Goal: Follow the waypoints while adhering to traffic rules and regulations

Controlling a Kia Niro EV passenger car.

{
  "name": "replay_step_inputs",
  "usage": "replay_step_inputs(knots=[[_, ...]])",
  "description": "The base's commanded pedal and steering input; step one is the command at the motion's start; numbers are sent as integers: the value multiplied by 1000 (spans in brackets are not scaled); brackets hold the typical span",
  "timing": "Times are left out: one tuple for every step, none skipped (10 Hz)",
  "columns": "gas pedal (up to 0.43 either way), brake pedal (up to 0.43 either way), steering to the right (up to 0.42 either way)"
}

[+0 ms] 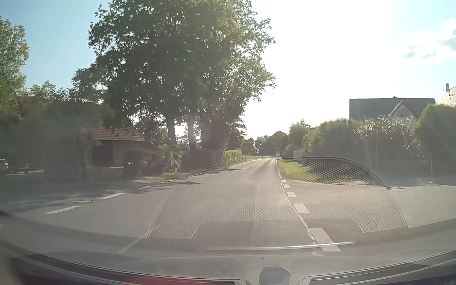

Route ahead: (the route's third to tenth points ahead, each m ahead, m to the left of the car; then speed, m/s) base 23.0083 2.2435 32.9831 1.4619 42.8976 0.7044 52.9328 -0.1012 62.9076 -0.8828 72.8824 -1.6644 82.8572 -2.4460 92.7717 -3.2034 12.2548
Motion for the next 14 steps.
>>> replay_step_inputs(knots=[[157, 6, 18], [157, 6, 18], [157, 6, 18], [157, 6, 18], [157, 6, 18], [157, 6, 15], [157, 6, 12], [157, 6, 12], [157, 6, 12], [157, 6, 12], [157, 6, 10], [157, 6, 9], [157, 6, 11], [157, 0, 11]])
